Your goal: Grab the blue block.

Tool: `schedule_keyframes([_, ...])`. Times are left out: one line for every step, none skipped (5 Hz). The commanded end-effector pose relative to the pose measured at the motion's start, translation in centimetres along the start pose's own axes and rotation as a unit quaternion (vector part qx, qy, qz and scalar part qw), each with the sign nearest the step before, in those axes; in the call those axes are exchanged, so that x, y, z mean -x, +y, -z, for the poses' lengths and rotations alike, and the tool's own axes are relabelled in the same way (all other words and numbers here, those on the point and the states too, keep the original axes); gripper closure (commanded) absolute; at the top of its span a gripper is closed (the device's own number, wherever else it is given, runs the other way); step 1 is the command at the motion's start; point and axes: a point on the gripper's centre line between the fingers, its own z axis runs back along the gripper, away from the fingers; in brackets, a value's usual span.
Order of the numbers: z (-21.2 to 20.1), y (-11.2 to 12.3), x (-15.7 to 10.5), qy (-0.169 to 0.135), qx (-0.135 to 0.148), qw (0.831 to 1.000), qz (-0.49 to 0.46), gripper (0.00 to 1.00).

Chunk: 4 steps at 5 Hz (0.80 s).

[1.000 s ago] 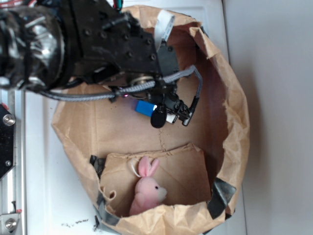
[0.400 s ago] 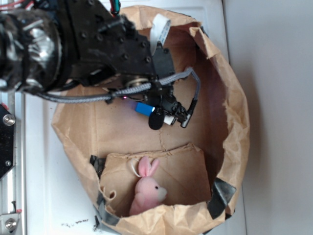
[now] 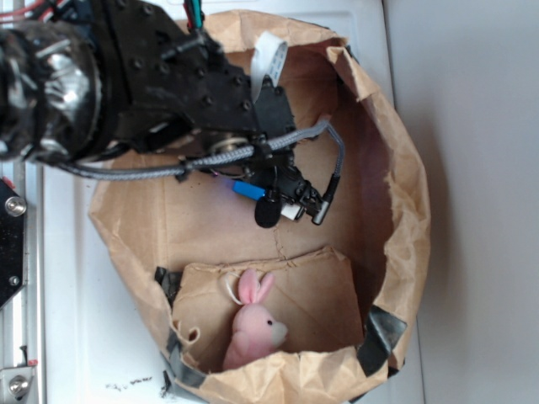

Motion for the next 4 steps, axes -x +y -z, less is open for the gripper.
schedule_keyframes([-1.2,-0.3,-0.66,-0.015,0.023,1.0,0.003,0.0])
schedule_keyframes([-1.2,-0.3,-0.66,-0.015,0.023,1.0,0.003,0.0])
schedule_keyframes([-1.2,-0.3,-0.66,-0.015,0.023,1.0,0.003,0.0])
schedule_keyframes([-0.33,-0.64,-1.45,-0.028,0.016,0.999,-0.007,0.0])
